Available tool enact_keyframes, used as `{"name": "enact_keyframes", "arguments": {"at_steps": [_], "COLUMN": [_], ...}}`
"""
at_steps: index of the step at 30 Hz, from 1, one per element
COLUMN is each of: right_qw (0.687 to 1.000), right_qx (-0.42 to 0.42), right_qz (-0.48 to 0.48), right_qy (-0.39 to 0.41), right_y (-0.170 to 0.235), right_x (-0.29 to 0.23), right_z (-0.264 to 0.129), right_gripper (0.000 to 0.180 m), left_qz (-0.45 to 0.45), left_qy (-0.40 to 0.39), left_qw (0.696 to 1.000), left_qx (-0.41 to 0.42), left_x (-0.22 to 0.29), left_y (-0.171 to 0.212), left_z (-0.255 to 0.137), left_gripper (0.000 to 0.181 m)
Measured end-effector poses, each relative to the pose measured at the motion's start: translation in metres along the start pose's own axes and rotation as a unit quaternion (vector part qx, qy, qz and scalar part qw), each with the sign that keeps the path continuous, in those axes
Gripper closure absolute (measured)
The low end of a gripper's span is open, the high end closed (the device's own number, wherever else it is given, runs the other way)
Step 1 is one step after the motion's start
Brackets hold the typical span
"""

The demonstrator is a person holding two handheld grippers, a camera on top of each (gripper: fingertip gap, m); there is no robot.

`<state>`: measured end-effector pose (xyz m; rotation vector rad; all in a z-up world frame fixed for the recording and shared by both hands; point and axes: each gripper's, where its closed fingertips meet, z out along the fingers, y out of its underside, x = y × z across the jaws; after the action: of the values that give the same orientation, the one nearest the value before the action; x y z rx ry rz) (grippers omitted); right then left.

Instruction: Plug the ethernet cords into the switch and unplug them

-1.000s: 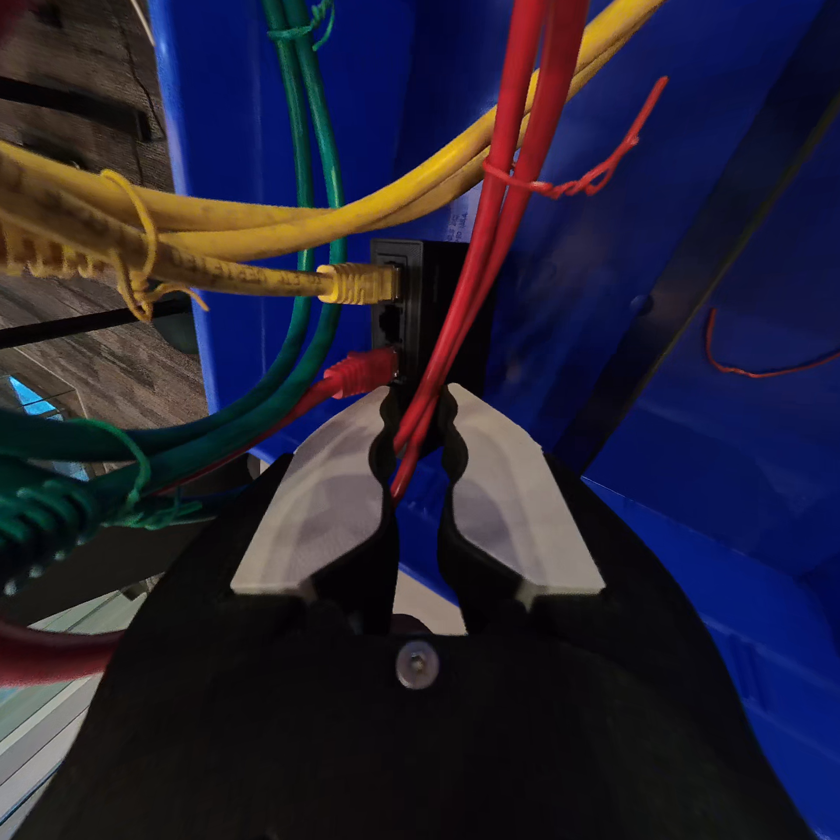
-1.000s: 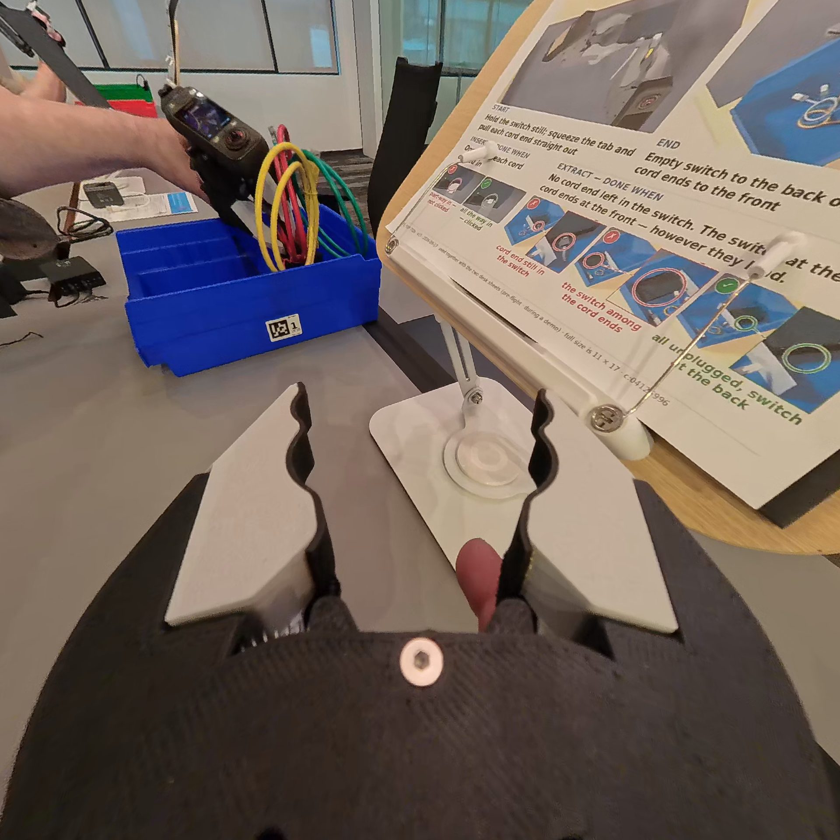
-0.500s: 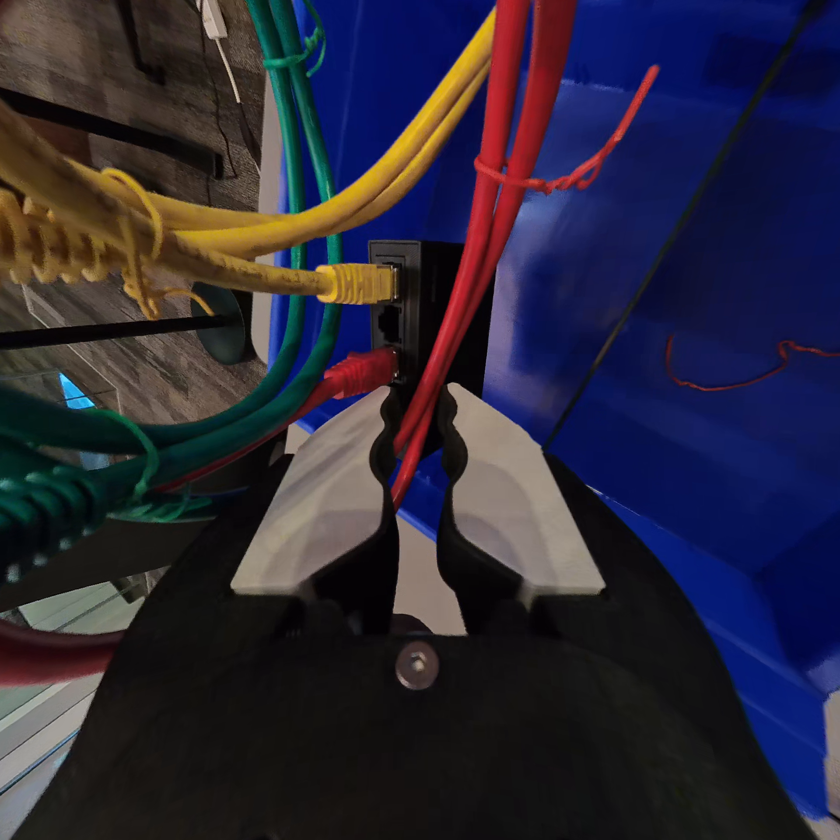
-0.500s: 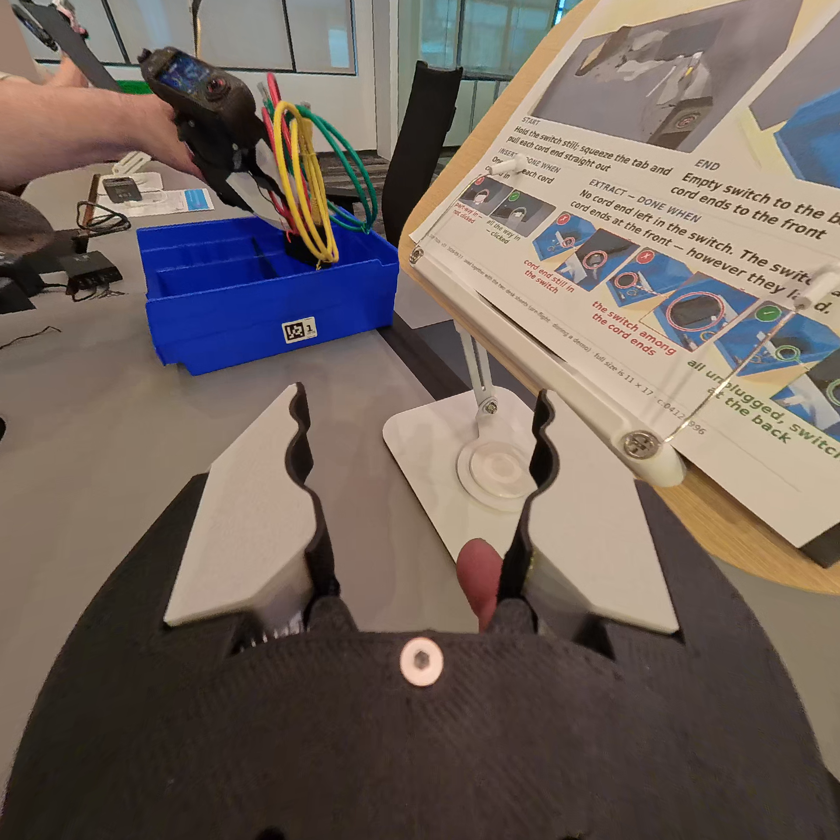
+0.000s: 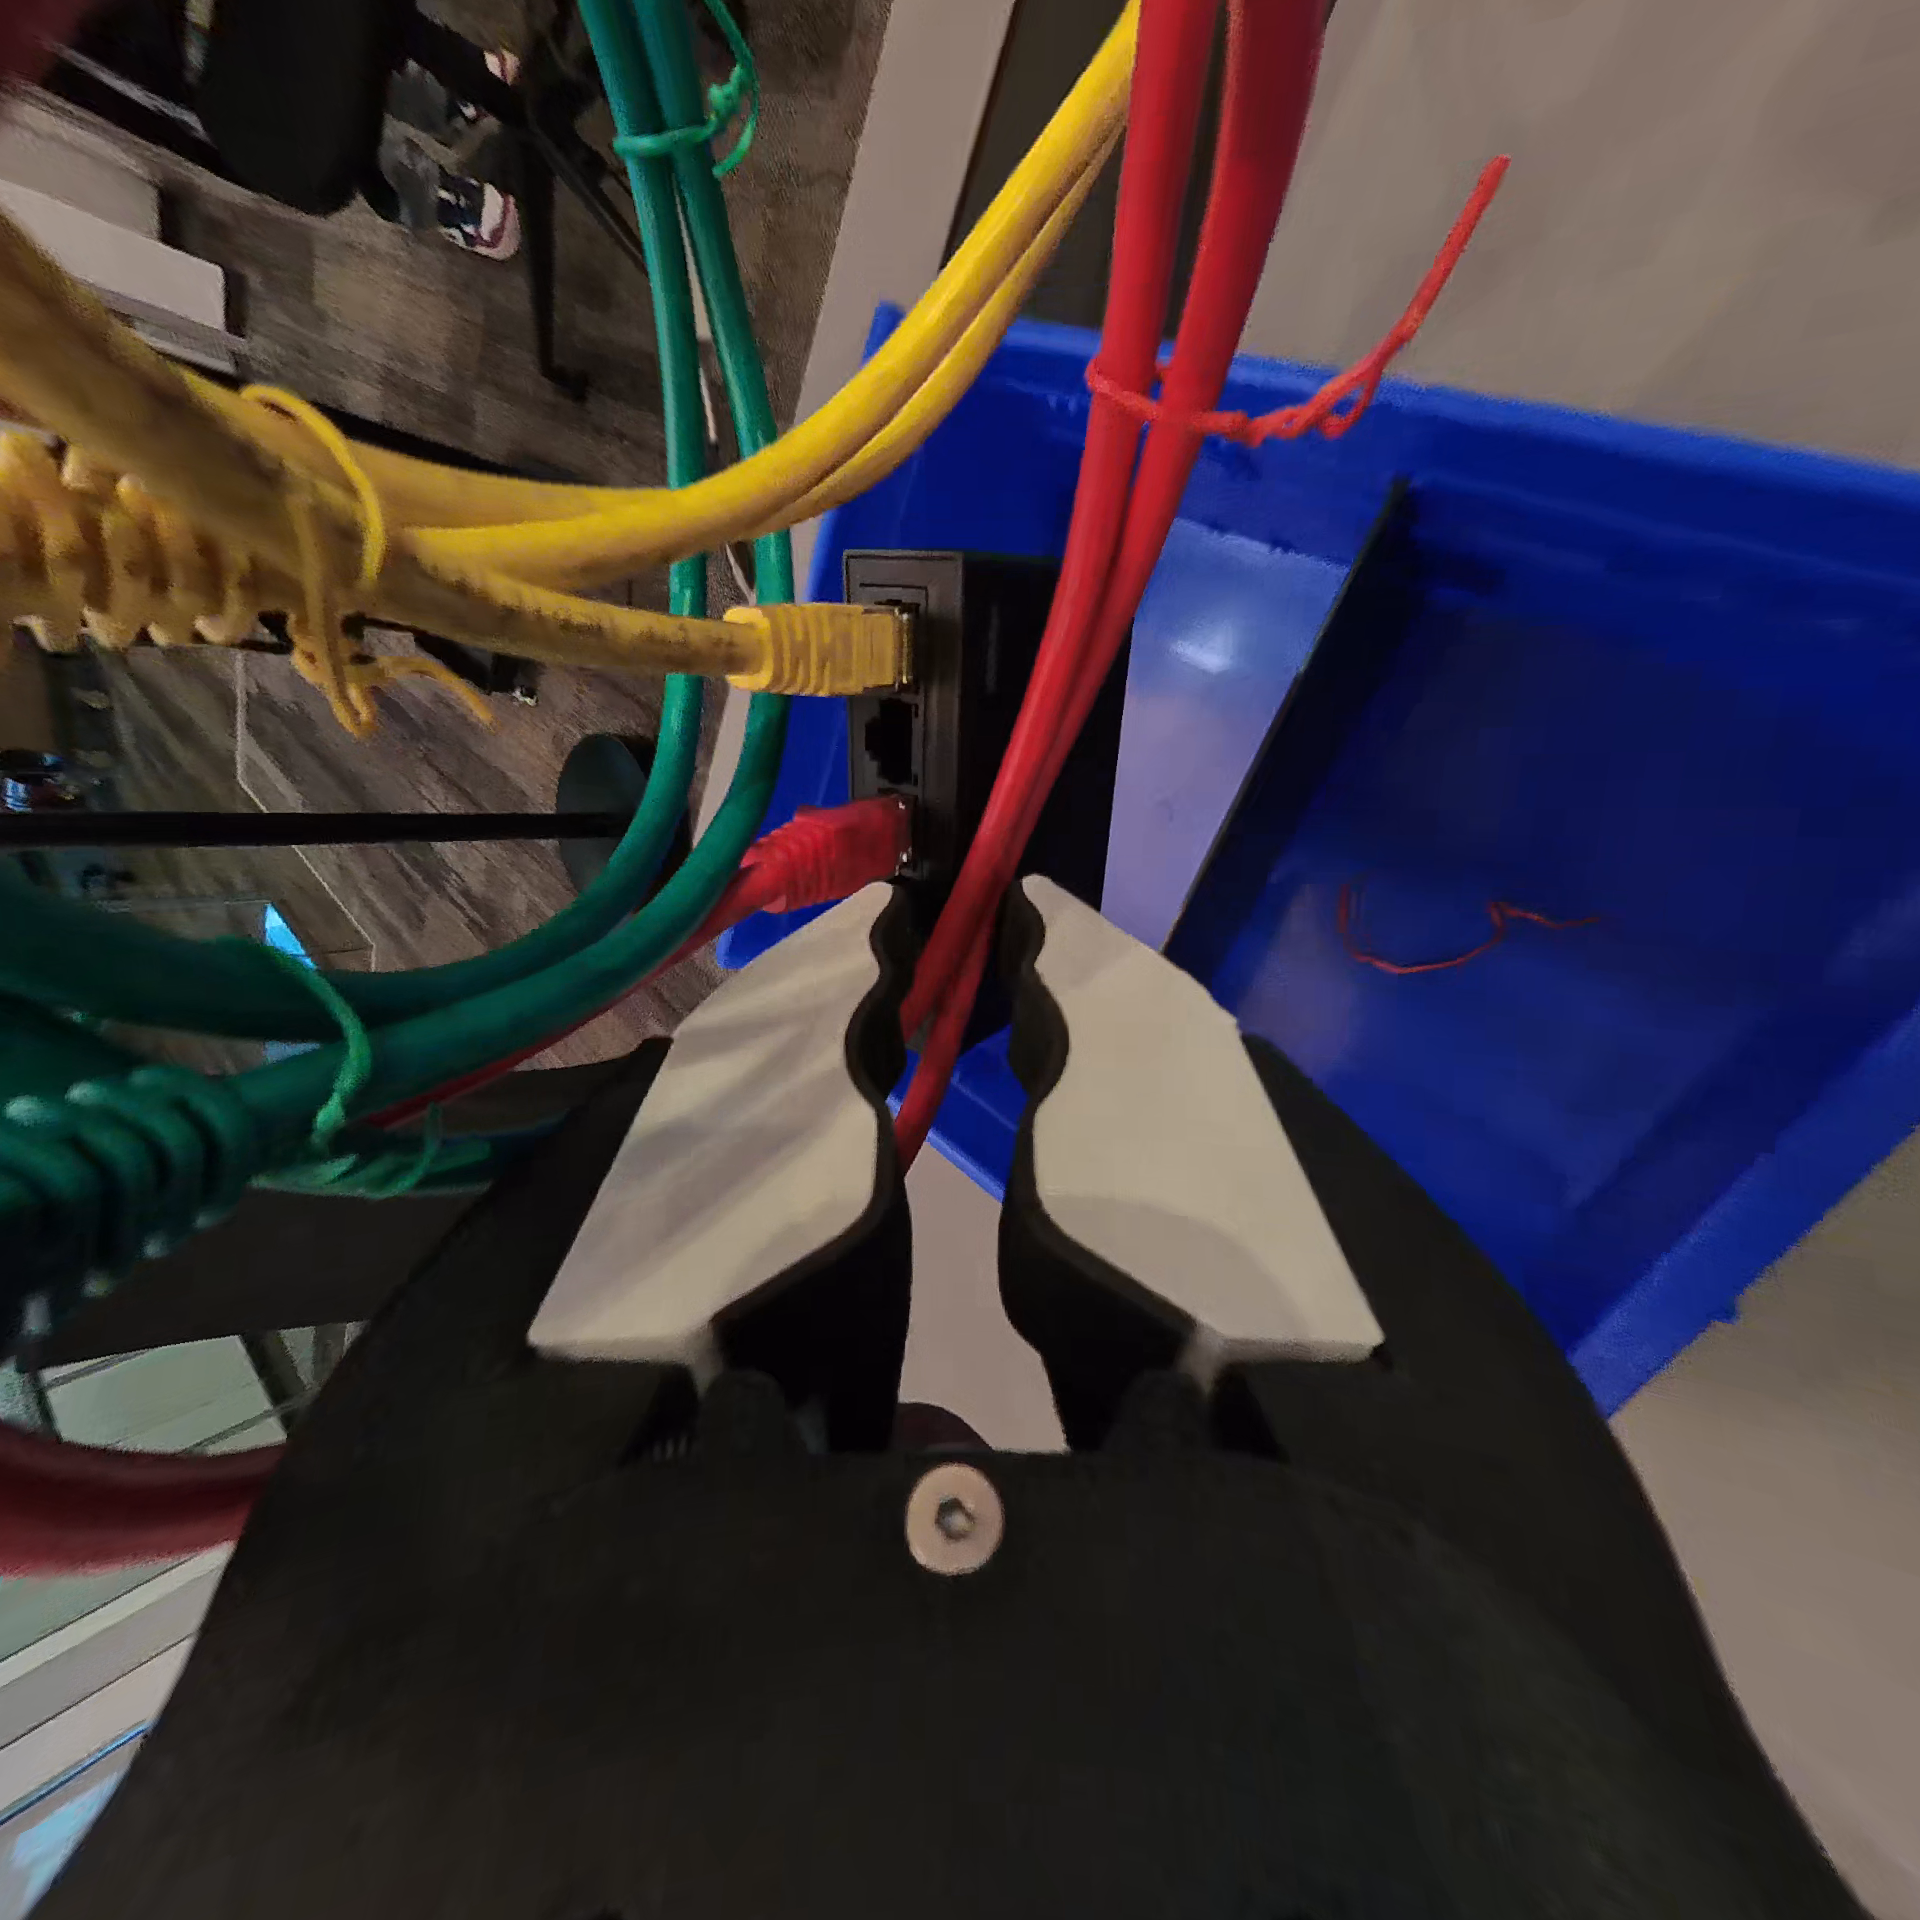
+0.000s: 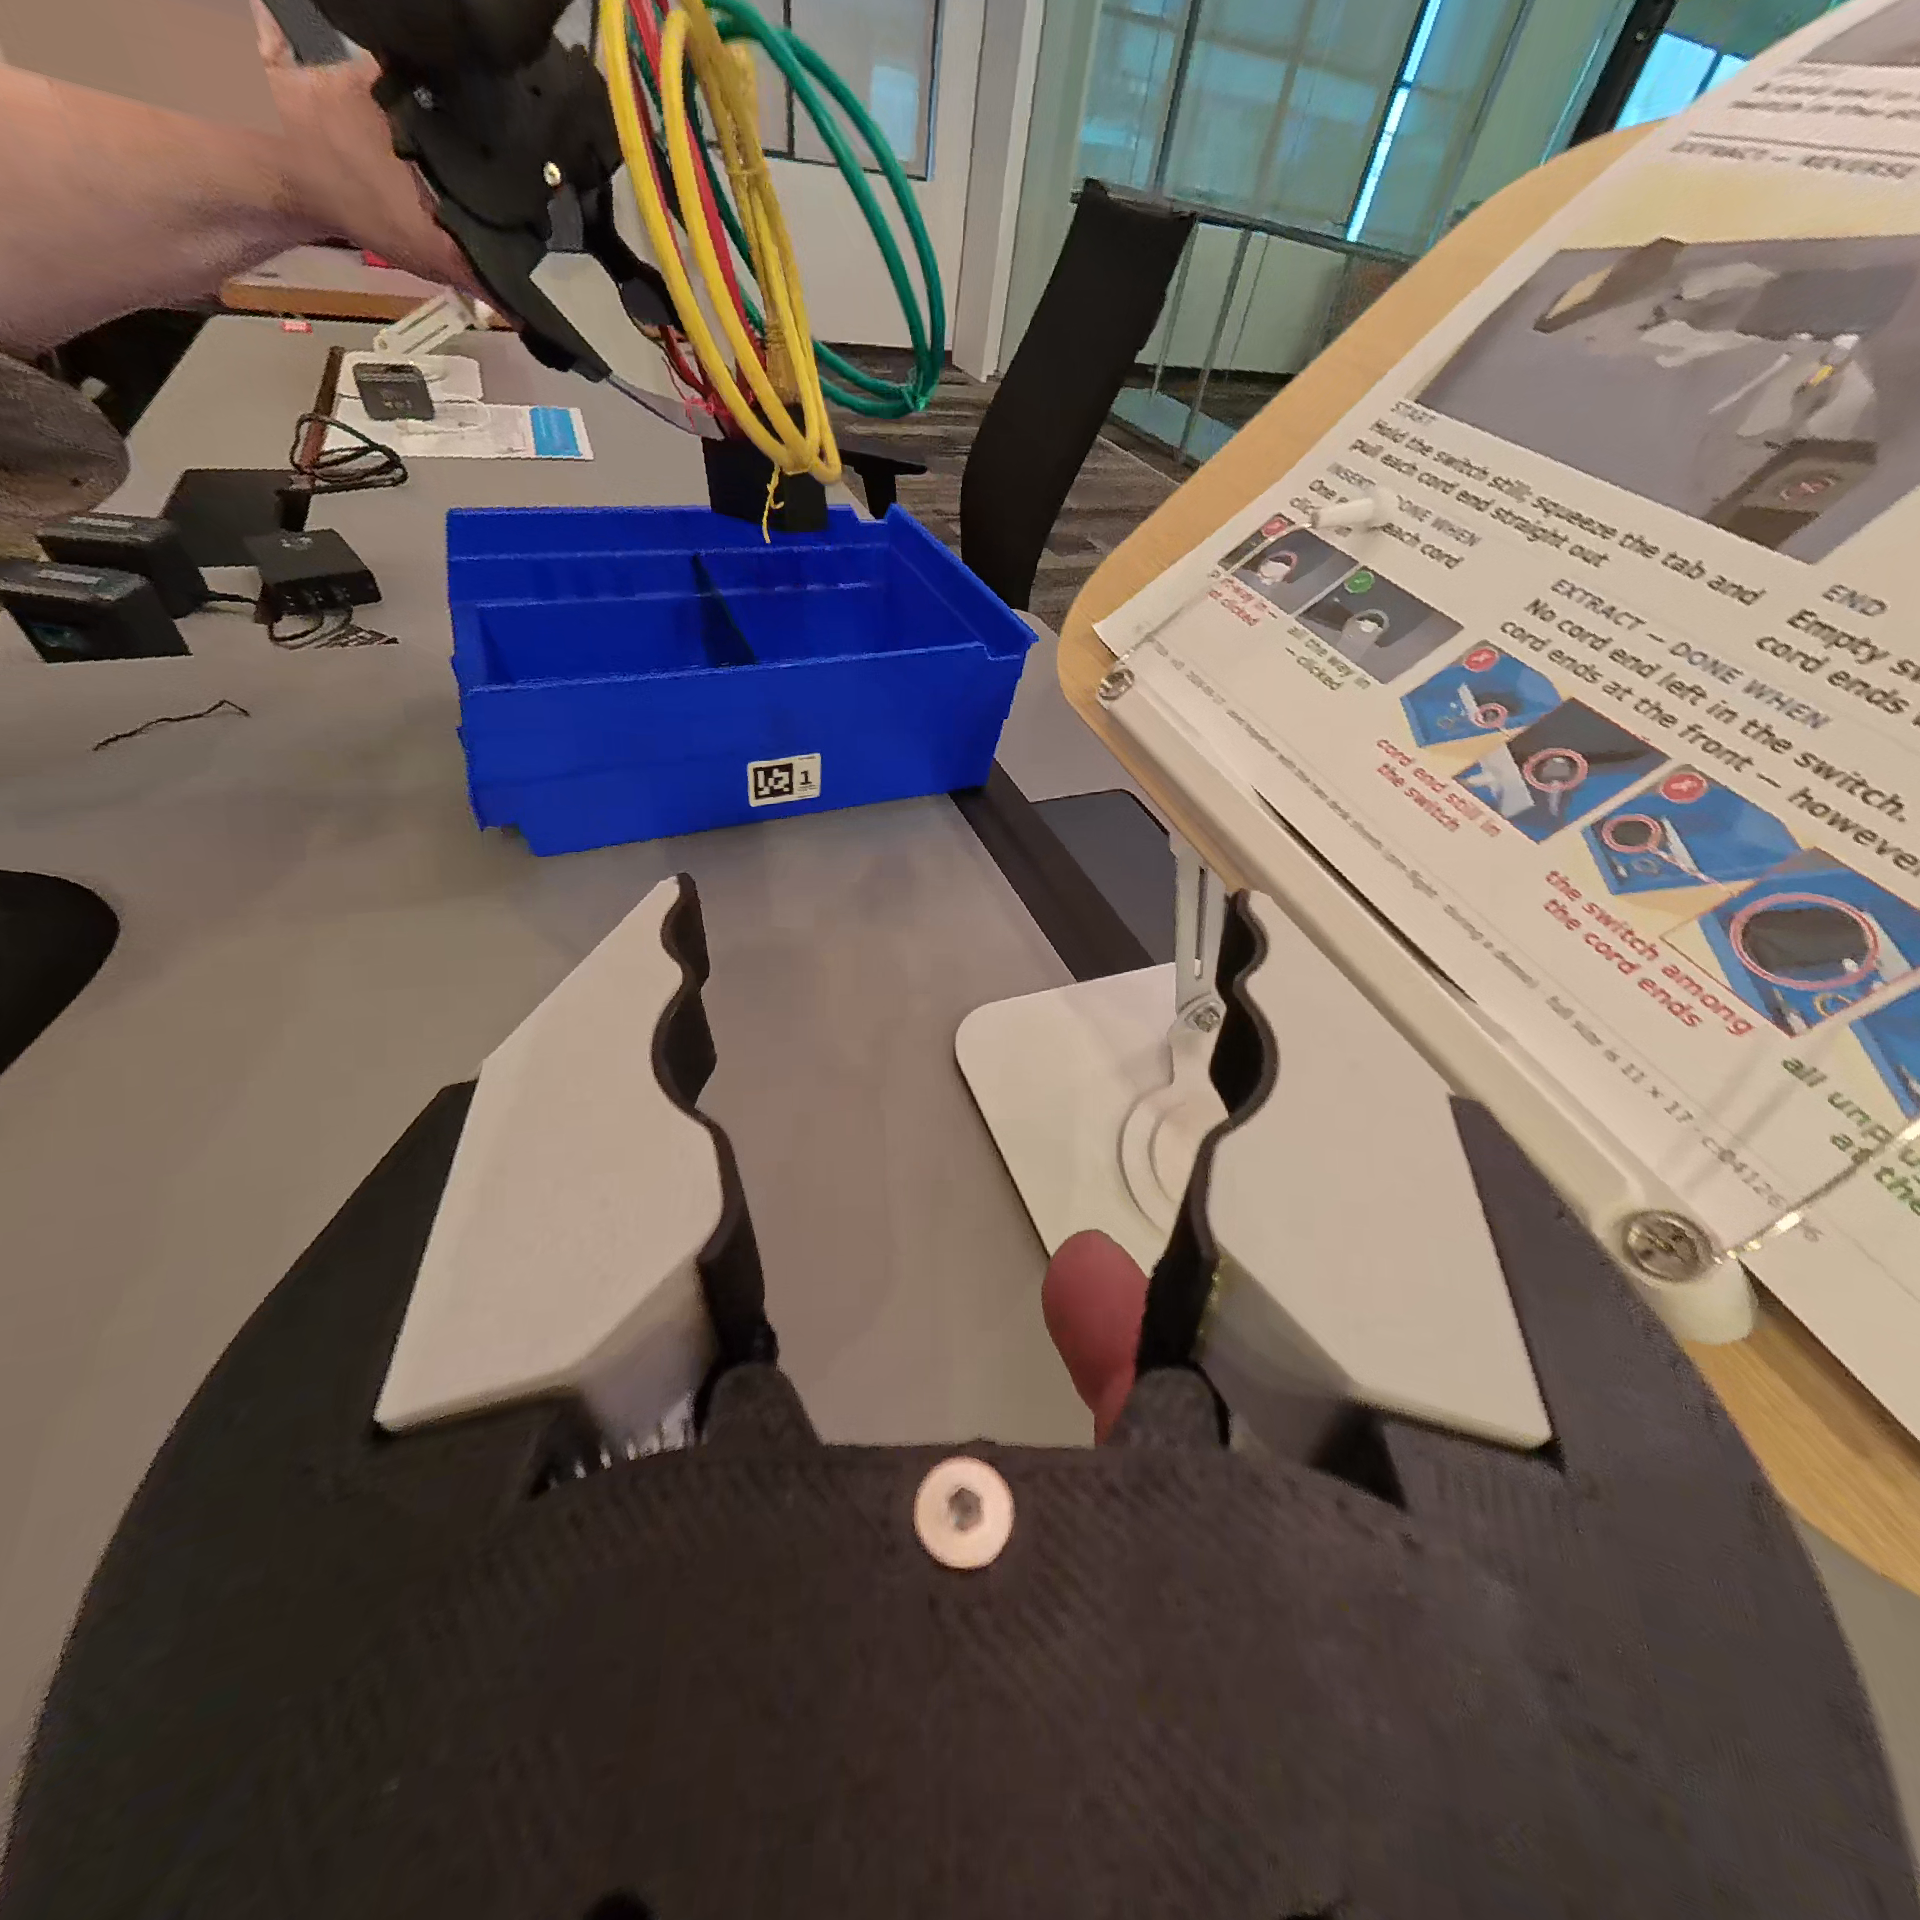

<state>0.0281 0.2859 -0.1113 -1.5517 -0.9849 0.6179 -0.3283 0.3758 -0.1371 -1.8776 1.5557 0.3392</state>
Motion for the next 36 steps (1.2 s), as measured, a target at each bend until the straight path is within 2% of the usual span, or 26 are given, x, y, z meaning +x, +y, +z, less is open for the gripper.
{"name": "enact_keyframes", "arguments": {"at_steps": [11, 18, 22, 29, 30, 32, 36], "right_qw": [0.998, 0.99, 0.99, 0.983, 0.982, 0.978, 0.978], "right_qx": [0.009, 0.014, -0.003, -0.026, -0.04, -0.048, -0.033], "right_qz": [-0.004, 0.051, 0.042, 0.075, 0.076, 0.079, 0.102], "right_qy": [-0.067, -0.128, -0.132, -0.163, -0.168, -0.187, -0.181], "right_y": [-0.018, -0.017, -0.011, 0.002, 0.008, 0.015, 0.013], "right_x": [-0.047, -0.076, -0.084, -0.085, -0.087, -0.091, -0.083], "right_z": [0.018, 0.037, 0.043, 0.043, 0.044, 0.045, 0.043], "right_gripper": [0.091, 0.093, 0.093, 0.118, 0.124, 0.15, 0.154], "left_qz": [0.004, 0.031, 0.056, 0.074, 0.078, 0.082, 0.081], "left_qy": [0.035, 0.086, 0.111, 0.148, 0.152, 0.156, 0.158], "left_qw": [0.993, 0.982, 0.977, 0.968, 0.967, 0.965, 0.963], "left_qx": [0.113, 0.165, 0.174, 0.187, 0.188, 0.193, 0.202], "left_x": [0.053, 0.106, 0.135, 0.167, 0.171, 0.175, 0.172], "left_y": [-0.1, -0.169, -0.199, -0.238, -0.243, -0.25, -0.258], "left_z": [-0.052, -0.057, -0.049, -0.035, -0.034, -0.032, -0.031], "left_gripper": [0.164, 0.165, 0.165, 0.165, 0.165, 0.165, 0.165]}}
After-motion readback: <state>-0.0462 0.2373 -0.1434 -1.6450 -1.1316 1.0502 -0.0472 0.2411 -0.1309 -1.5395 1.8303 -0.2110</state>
